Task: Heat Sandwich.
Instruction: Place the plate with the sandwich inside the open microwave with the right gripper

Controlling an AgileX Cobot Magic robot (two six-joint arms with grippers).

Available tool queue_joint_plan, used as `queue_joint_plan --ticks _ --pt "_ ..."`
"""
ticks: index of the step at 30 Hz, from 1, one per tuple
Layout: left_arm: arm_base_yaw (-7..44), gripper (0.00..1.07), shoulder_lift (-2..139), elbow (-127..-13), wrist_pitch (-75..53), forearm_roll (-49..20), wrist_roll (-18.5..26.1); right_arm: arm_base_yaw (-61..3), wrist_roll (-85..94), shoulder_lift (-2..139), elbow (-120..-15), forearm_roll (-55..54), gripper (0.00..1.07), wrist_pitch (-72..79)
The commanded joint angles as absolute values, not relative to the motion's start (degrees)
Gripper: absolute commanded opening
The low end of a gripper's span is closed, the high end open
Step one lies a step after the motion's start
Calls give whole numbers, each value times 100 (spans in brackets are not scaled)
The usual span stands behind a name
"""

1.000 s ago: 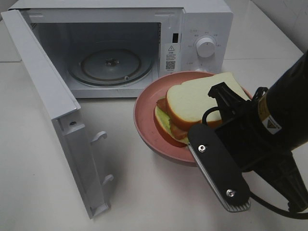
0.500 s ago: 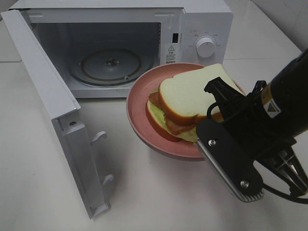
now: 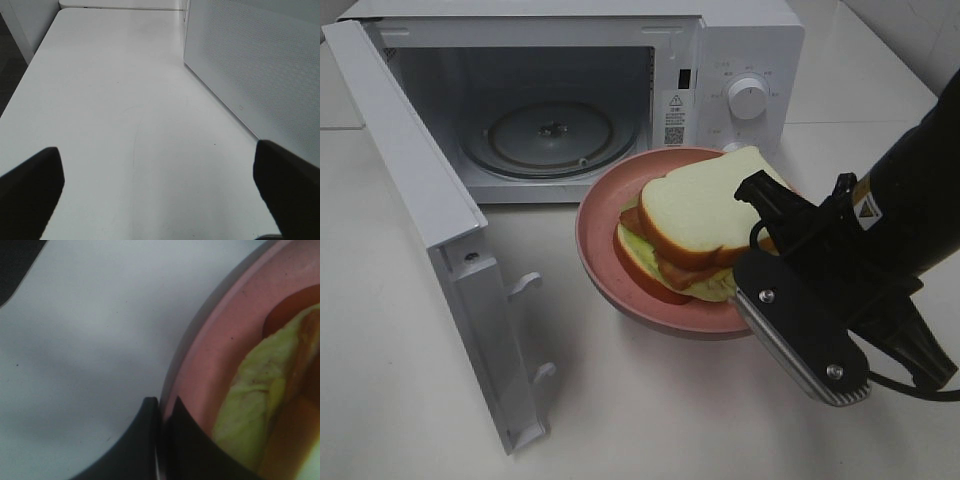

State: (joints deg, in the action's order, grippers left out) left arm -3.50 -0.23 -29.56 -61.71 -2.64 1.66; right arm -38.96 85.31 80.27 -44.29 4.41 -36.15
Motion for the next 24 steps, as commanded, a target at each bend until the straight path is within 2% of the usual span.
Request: queue_joint_plan --ticks 1,9,14,24 --pt "-384 98 -132 -2956 -6113 -292 160 -3873 8617 8084 -4492 384 0 -3426" --pt "-384 98 -132 -2956 -6113 -292 160 -3902 8806 8463 -4836 0 0 -3392" --pt "-384 98 -132 -2956 -6113 -292 160 -4142 8841 8726 -5122 0 0 -3340" --pt "-384 98 -132 -2956 -6113 -292 160 -4160 8829 9305 -5661 -63 0 -3300"
